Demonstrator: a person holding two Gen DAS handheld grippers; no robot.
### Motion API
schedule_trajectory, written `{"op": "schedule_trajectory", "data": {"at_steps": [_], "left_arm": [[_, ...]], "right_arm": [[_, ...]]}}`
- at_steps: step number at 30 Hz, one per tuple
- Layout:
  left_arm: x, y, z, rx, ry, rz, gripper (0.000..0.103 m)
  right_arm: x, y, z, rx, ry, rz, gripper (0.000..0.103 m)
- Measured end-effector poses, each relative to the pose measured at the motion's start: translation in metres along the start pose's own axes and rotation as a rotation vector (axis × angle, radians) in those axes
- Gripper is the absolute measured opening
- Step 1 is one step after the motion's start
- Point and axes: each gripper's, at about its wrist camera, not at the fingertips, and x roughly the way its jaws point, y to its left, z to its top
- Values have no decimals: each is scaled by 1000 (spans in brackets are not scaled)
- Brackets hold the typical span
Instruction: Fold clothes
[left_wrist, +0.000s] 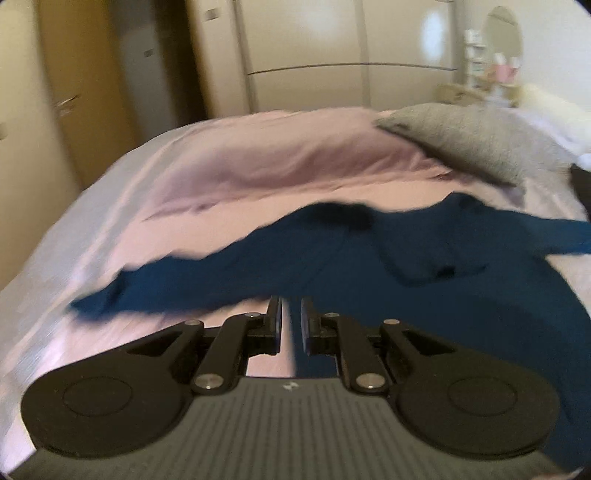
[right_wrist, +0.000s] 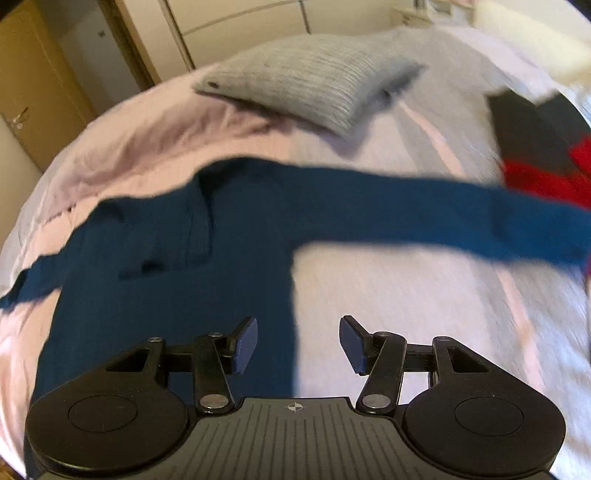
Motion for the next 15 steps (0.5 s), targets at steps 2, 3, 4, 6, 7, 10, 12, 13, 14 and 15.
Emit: {"op": "schedule_trajectory", "data": {"at_steps": [2, 3, 4, 6, 7, 10, 12, 13, 14, 15], "left_arm": [[38, -6, 12, 45, -13, -67, 10], [58, -9, 18, 75, -15, -100, 10], [77, -11, 22, 104, -16, -133, 10], [112, -18, 27, 161, -9, -190, 10], [127, -21, 28, 191, -3, -211, 10], [172, -31, 31, 273, 12, -273, 10], [193, -36, 29, 301, 17, -297, 10], [204, -39, 28, 313, 21, -309, 10], [214, -43, 27, 319, 28, -320, 10], [223, -46, 27, 323, 36, -324, 10]], "right_arm": [[24, 11, 17, -22, -12, 13, 45], [35, 16, 25, -32, -14, 18, 41], [47, 20, 31, -38, 0, 20, 38], [77, 24, 40, -60, 14, 28, 32], [90, 27, 44, -70, 20, 33, 31], [125, 35, 55, -104, 37, 58, 30], [146, 39, 61, -129, 47, 82, 30], [156, 40, 66, -138, 53, 94, 30], [166, 41, 71, -144, 58, 109, 30], [173, 40, 75, -134, 63, 140, 30]]}}
